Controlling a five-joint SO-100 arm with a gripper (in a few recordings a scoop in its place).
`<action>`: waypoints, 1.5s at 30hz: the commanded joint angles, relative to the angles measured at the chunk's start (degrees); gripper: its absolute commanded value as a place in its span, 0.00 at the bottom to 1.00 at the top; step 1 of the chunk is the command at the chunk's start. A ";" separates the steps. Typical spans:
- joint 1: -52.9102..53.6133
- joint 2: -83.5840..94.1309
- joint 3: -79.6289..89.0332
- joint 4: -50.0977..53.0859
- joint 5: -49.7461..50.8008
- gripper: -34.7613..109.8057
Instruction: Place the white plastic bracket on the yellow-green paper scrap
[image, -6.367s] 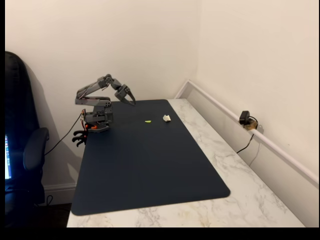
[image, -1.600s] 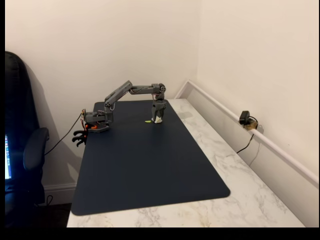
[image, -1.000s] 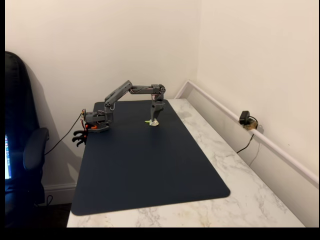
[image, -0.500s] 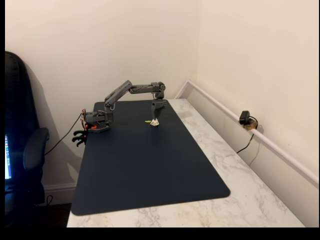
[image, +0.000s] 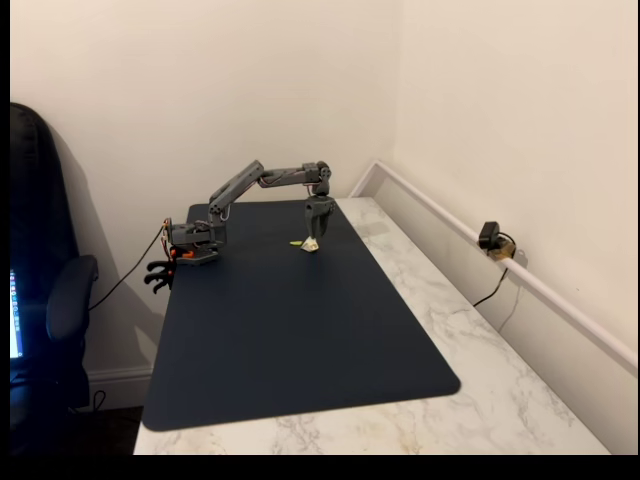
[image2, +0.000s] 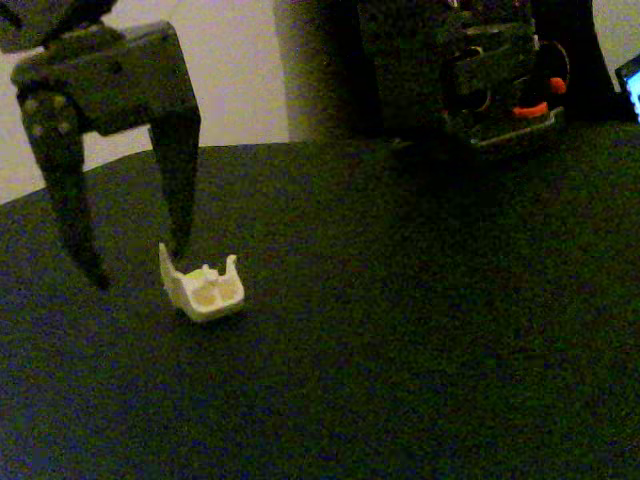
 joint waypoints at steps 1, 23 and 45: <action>-0.26 7.56 2.99 2.55 1.32 0.46; -9.23 23.82 30.15 -5.19 9.93 0.55; -6.50 6.68 10.99 -1.49 8.00 0.37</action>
